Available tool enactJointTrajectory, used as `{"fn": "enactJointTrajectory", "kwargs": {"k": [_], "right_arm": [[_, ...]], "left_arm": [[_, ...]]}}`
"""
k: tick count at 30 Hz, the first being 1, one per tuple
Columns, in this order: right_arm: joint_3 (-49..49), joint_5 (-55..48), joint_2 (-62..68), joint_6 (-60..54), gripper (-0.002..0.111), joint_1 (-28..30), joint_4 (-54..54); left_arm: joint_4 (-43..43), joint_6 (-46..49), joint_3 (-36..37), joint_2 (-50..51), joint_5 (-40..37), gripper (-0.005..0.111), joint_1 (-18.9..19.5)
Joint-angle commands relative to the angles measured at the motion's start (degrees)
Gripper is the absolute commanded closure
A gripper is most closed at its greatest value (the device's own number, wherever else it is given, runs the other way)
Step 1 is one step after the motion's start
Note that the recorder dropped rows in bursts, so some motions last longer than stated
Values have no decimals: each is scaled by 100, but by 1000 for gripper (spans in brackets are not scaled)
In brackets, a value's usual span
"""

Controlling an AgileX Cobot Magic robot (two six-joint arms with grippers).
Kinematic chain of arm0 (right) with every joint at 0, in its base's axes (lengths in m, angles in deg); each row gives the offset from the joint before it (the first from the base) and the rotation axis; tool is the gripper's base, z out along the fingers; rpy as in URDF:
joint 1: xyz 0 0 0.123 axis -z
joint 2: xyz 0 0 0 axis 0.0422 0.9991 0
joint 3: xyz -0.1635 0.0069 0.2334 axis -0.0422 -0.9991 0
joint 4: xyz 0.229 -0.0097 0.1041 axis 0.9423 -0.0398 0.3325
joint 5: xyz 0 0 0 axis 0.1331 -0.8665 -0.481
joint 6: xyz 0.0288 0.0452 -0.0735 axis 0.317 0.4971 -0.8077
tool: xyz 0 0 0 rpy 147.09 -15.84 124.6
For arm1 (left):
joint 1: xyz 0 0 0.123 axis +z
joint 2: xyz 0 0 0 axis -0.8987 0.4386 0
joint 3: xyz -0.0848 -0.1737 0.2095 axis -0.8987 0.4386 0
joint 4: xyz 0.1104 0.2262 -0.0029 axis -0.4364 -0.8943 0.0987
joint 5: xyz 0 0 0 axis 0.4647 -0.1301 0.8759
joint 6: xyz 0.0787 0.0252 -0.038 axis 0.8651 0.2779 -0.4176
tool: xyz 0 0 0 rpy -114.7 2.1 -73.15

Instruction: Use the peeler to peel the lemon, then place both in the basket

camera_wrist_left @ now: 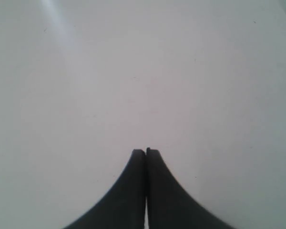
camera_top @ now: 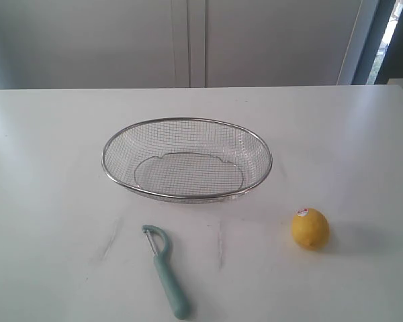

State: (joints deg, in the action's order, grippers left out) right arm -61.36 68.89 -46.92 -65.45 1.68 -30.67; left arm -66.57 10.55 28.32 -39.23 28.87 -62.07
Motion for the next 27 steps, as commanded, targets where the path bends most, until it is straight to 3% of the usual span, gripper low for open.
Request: {"fn": "enactJointTrajectory", "kwargs": {"k": [1,11,27], "right_arm": [[-24,93,-25,5,108,-8,0],[-24,308,-25,-19,108,-8,0],[-24,2084,-25,-19,108,-8,0]], "left_arm": [[10,-20,53,-28,-95,107,23],[10,-20,53,-28,-95,107,23],[10,-20,53,-28,-95,107,23]]}}
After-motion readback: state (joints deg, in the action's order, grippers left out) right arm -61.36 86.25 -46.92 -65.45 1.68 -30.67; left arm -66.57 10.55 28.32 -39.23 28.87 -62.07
